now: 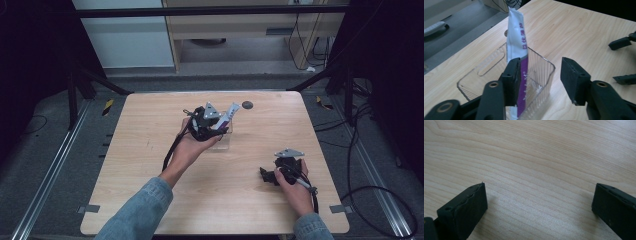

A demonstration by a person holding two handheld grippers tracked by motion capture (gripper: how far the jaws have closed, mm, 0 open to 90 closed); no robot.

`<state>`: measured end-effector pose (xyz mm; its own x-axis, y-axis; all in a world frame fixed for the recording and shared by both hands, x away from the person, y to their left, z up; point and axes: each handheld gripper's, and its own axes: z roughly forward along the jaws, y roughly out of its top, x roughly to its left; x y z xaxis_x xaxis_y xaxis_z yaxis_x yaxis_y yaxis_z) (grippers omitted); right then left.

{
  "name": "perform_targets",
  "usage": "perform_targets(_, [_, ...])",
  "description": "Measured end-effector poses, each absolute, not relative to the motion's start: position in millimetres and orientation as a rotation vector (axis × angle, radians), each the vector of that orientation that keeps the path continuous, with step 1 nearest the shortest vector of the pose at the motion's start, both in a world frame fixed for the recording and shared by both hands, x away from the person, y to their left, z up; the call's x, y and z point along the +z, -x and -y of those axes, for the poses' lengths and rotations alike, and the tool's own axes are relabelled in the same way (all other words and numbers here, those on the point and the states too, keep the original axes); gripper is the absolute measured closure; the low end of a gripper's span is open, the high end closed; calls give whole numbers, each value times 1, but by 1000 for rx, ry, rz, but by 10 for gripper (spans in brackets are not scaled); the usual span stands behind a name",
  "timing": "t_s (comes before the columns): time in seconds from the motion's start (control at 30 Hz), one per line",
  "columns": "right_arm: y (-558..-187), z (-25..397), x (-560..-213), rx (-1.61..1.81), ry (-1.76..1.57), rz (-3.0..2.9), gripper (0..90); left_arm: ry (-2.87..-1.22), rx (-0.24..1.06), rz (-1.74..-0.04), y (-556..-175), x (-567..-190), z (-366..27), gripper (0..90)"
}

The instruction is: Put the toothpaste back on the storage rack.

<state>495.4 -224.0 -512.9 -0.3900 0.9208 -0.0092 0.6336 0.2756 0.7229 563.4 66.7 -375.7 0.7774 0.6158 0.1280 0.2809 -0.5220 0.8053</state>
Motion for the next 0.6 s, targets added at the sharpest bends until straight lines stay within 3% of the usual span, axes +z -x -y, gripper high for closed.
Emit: perform_targets(0.6, [-495, 224, -513, 899, -1399, -2122, 3, -2172, 463, -668, -541, -378, -64, 120])
